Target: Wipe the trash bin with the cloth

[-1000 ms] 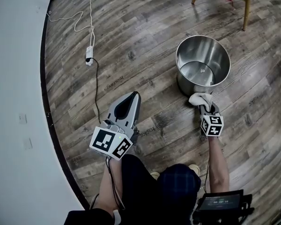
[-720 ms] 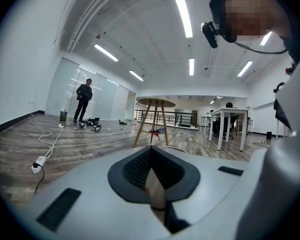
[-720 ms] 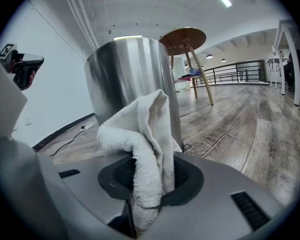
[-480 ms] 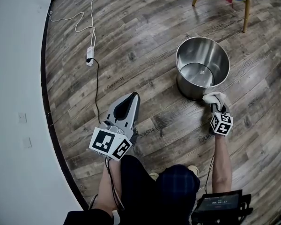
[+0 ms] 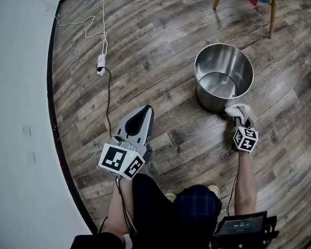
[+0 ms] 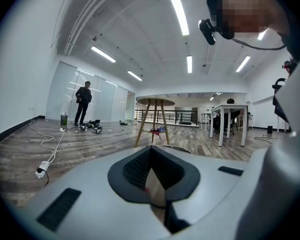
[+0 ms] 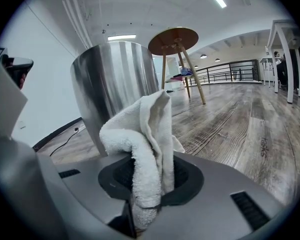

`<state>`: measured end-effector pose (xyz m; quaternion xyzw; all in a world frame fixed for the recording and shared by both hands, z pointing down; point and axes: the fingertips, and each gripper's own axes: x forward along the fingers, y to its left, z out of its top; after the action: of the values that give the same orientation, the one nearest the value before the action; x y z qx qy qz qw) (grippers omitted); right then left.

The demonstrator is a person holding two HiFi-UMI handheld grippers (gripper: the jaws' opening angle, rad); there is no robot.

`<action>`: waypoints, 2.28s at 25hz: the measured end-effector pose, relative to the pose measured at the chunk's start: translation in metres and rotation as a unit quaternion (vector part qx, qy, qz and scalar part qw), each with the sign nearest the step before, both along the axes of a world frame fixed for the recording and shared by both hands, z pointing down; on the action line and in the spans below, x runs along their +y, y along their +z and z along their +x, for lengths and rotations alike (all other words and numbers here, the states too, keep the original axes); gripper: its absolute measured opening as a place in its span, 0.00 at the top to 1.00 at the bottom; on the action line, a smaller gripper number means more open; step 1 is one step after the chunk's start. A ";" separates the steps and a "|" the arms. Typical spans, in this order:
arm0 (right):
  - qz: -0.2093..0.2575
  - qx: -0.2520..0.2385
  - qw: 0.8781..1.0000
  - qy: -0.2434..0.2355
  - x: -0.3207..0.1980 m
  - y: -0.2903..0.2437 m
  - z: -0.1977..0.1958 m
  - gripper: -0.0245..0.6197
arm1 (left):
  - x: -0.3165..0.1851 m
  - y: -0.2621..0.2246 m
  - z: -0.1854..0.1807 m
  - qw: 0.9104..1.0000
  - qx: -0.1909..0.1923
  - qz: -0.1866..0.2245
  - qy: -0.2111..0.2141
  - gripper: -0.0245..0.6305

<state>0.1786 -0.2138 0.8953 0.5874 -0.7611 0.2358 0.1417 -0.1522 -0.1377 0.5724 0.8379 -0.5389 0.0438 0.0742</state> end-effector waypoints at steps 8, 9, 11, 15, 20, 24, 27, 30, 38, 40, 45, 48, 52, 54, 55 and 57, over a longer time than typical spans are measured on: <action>0.032 -0.026 0.999 -0.003 0.025 -0.025 -0.004 0.82 | -0.002 0.000 0.003 1.000 0.001 0.000 0.004 0.96; 0.034 -0.030 0.999 -0.004 0.029 -0.028 -0.006 0.82 | -0.003 0.000 0.004 1.000 0.001 0.000 0.005 0.96; 0.042 -0.037 0.998 -0.012 0.039 -0.036 -0.014 0.82 | -0.003 0.000 0.004 1.000 0.003 0.000 0.006 0.96; 0.057 -0.039 0.996 -0.061 0.063 -0.049 -0.052 0.82 | -0.003 0.001 0.005 1.000 0.001 0.000 0.007 0.96; 0.060 -0.042 0.987 -0.140 0.075 -0.049 -0.122 0.82 | -0.001 -0.003 0.003 1.000 0.003 0.004 0.005 0.96; 0.050 -0.046 0.981 -0.180 0.067 -0.036 -0.172 0.82 | 0.001 -0.005 -0.002 1.000 0.004 0.007 -0.001 0.96; 0.040 -0.044 0.980 -0.189 0.054 -0.022 -0.191 0.82 | 0.003 -0.006 -0.005 1.000 0.009 0.008 -0.005 0.96; 0.019 -0.042 0.985 -0.165 0.035 0.000 -0.193 0.82 | 0.002 -0.005 -0.006 1.000 0.008 0.006 -0.005 0.96; -0.055 -0.006 0.990 -0.126 0.018 0.053 -0.172 0.82 | 0.003 -0.002 -0.004 1.000 0.008 0.005 0.001 0.96; -0.052 -0.001 0.991 -0.122 0.016 0.050 -0.168 0.82 | 0.002 -0.002 -0.002 1.000 0.009 0.006 0.004 0.96; -0.048 0.015 0.992 -0.113 0.017 0.050 -0.147 0.82 | 0.000 -0.001 0.001 1.000 0.008 0.006 0.011 0.96; -0.044 0.027 0.992 -0.115 0.018 0.050 -0.134 0.82 | 0.000 0.001 -0.004 1.000 0.005 0.004 0.009 0.96; -0.038 0.040 0.993 -0.105 0.019 0.049 -0.114 0.82 | 0.001 0.000 -0.011 1.000 0.014 0.004 0.000 0.96; -0.032 0.042 0.994 -0.092 0.019 0.047 -0.100 0.82 | 0.001 0.000 -0.009 1.000 0.015 0.004 0.001 0.96; -0.030 0.041 0.995 -0.083 0.019 0.047 -0.092 0.82 | 0.000 0.001 -0.008 1.000 0.013 0.003 0.003 0.96; -0.028 0.040 0.997 -0.067 0.019 0.047 -0.077 0.82 | 0.000 0.001 -0.007 1.000 0.012 0.003 0.004 0.96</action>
<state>0.1015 -0.1951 0.9422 0.5401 -0.7852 0.2238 0.2039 -0.1596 -0.1377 0.5737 0.8406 -0.5350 0.0324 0.0783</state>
